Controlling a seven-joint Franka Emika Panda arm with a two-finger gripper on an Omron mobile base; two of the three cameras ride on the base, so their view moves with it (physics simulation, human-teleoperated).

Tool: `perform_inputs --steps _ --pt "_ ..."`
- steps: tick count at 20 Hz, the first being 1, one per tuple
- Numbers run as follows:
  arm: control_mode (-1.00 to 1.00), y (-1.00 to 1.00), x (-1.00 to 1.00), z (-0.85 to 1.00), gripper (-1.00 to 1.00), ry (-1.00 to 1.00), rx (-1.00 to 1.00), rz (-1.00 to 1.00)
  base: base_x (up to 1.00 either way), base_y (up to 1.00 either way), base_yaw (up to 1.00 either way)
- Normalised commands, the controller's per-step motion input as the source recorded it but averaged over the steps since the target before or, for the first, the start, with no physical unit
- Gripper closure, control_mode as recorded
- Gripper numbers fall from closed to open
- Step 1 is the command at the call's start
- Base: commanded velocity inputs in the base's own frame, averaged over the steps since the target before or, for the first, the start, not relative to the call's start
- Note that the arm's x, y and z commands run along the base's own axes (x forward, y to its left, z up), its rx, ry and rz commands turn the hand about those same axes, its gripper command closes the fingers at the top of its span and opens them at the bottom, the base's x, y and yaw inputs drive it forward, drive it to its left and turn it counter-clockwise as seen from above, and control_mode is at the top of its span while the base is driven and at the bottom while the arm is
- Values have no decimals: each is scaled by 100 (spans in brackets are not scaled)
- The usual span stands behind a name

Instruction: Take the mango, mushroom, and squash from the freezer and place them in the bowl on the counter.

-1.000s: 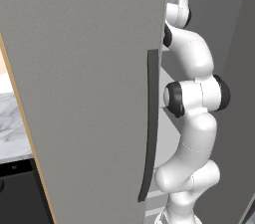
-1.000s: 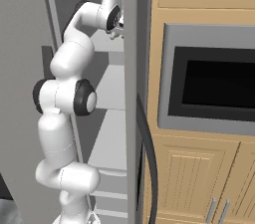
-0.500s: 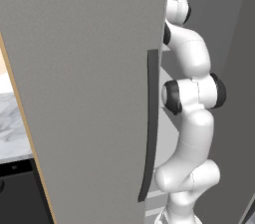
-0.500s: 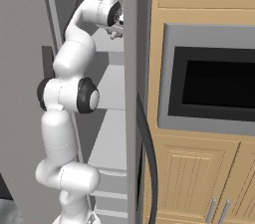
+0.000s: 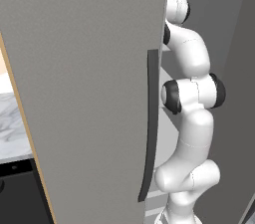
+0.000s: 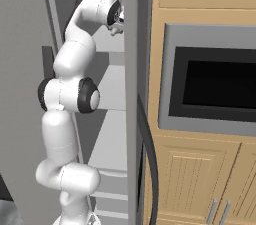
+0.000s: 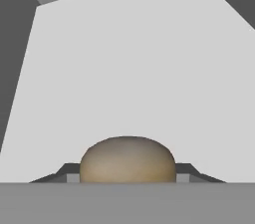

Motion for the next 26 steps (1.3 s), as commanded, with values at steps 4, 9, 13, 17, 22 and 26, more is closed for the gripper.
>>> perform_inputs --steps 4,9,13,17,22,26 --pt "-100 2 -1 0 100 -32 -10 0 0 0 0" --pt "-100 3 -6 0 100 -40 -13 0 0 0 0" --pt "-100 0 -4 0 100 -7 0 0 0 0 0" --pt "-100 0 0 0 100 -2 0 0 0 0 0" --pt "-100 -6 -33 4 100 -2 2 0 0 0 0" --pt "-100 -4 -62 18 100 -10 3 0 0 0 0"
